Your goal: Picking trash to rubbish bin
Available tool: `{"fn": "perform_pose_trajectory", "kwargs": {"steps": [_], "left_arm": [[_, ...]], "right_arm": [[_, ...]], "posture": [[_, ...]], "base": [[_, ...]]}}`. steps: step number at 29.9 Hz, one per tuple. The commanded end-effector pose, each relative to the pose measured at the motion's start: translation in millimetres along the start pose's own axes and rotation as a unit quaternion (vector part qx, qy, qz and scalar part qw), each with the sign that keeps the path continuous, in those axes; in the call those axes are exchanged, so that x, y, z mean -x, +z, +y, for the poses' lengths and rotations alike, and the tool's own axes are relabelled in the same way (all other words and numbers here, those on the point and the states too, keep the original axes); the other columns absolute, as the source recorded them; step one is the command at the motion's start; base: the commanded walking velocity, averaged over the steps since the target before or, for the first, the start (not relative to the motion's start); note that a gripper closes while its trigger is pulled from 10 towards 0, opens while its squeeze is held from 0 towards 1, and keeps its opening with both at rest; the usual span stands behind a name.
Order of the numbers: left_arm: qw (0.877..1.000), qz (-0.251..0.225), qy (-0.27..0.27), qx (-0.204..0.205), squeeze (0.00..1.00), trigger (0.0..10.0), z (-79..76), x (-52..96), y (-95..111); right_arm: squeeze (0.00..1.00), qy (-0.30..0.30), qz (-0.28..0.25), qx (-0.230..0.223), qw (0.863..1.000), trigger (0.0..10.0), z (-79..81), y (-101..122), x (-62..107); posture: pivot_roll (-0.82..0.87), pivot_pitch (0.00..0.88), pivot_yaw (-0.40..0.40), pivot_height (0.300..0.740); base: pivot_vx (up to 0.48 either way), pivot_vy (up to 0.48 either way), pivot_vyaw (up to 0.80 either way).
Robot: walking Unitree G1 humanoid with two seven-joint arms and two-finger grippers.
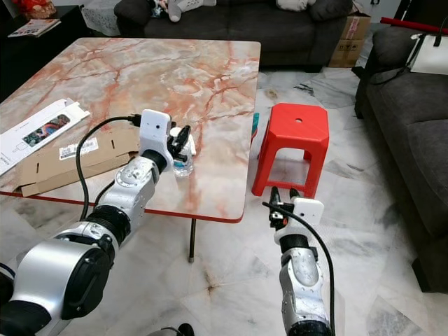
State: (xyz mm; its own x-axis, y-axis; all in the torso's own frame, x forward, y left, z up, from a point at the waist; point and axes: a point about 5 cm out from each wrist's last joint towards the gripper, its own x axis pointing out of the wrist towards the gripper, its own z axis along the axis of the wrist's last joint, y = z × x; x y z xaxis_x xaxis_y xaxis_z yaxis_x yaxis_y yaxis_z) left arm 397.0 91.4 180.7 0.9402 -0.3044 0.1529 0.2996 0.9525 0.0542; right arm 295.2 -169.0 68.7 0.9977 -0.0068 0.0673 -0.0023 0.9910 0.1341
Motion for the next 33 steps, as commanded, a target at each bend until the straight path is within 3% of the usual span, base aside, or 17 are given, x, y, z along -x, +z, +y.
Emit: {"fn": "perform_pose_trajectory", "kwargs": {"steps": [1,10,17,22,26,29,33], "left_arm": [[1.000,-0.025,0.002,-0.008,0.00,10.0,6.4,1.4,6],[0.999,-0.044,0.025,-0.002,0.00,10.0,14.6,10.4,1],[0.998,-0.055,0.031,-0.007,0.00,10.0,14.7,20.9,-7],[0.998,-0.052,0.048,-0.004,0.00,10.0,18.1,21.9,-8],[0.998,-0.061,0.026,-0.014,0.00,10.0,8.3,19.3,-4],[0.998,-0.065,0.021,-0.015,0.00,10.0,2.4,19.1,-3],[0.997,-0.067,0.018,-0.019,0.00,10.0,0.8,19.9,-4]], "right_arm": [[0.00,0.005,-0.003,0.009,1.000,10.0,2.0,4,-4.9],[0.00,0.001,-0.038,0.012,0.999,10.0,5.4,23,-18.6],[0.00,-0.012,-0.060,-0.013,0.998,10.0,12.7,40,-29.0],[0.00,-0.018,-0.053,-0.003,0.998,10.0,14.0,41,-31.5],[0.00,-0.016,-0.026,0.010,0.999,10.0,18.0,35,-35.3],[0.00,0.000,-0.042,0.007,0.999,10.0,26.9,38,-34.9],[0.00,-0.009,-0.046,0.007,0.999,10.0,26.2,41,-34.9]], "posture": [[0.11,0.032,0.044,0.740],[0.11,0.000,0.045,0.740],[0.10,0.000,0.050,0.740],[0.10,0.000,0.053,0.740],[0.09,0.000,0.061,0.740],[0.09,0.000,0.061,0.740],[0.09,0.000,0.059,0.740]], "base": [[0.000,0.000,0.00],[0.000,0.000,0.00],[0.000,0.000,0.00],[0.000,0.000,0.00],[0.000,0.000,0.00],[0.000,0.000,0.50],[0.000,0.000,0.68]]}}
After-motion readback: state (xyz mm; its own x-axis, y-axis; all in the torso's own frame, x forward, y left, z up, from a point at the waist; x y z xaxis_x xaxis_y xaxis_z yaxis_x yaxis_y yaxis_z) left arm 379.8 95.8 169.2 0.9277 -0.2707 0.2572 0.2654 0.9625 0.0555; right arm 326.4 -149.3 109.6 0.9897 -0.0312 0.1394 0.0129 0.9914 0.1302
